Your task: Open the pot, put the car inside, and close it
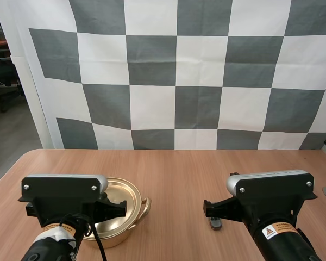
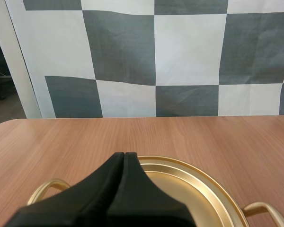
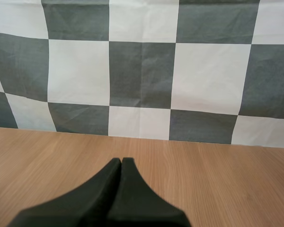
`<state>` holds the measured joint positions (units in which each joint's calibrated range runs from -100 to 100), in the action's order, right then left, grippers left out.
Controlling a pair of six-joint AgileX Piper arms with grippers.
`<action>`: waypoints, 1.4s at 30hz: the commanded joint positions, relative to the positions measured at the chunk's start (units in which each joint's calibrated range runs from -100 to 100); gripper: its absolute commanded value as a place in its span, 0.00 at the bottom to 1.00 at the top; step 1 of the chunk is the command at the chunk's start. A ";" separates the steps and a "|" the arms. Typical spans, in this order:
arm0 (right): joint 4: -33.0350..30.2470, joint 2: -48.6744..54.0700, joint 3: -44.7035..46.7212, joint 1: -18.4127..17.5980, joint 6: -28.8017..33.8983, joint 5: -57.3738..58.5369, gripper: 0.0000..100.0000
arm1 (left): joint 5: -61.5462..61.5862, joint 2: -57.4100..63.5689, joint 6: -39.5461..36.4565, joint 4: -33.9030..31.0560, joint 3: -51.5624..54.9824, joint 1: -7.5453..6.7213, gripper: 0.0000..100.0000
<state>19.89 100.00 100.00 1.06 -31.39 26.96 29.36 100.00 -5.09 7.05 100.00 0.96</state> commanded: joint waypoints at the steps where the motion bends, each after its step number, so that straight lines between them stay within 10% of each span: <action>1: 0.00 0.00 0.00 -0.02 0.04 -0.01 0.00 | -0.05 0.00 -0.03 -0.02 0.00 -0.05 0.00; 42: 4.82 0.00 0.00 -0.02 0.04 0.01 0.00 | -0.11 0.00 -0.03 1.46 0.00 -0.05 0.00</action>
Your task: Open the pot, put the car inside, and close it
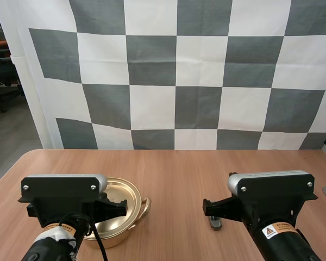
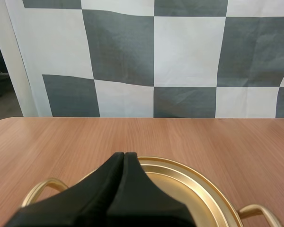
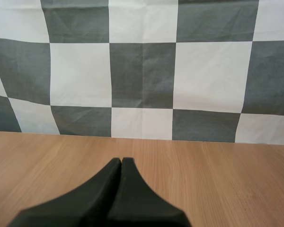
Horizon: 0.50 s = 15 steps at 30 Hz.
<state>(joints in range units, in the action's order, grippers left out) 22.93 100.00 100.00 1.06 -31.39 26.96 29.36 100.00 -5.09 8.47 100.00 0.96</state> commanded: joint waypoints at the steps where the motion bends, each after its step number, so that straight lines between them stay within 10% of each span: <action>1: 3.41 0.00 0.00 -0.02 0.04 0.01 0.00 | -0.11 0.00 -0.03 0.04 0.00 -0.05 0.00; 15: 6.15 0.00 0.00 -0.02 -0.16 -15.40 0.00 | -19.65 0.00 -0.03 0.29 0.00 -0.05 0.00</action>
<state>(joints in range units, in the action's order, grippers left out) 29.29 100.00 100.00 1.06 -31.39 18.56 18.18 100.00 -5.09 8.81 100.00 0.96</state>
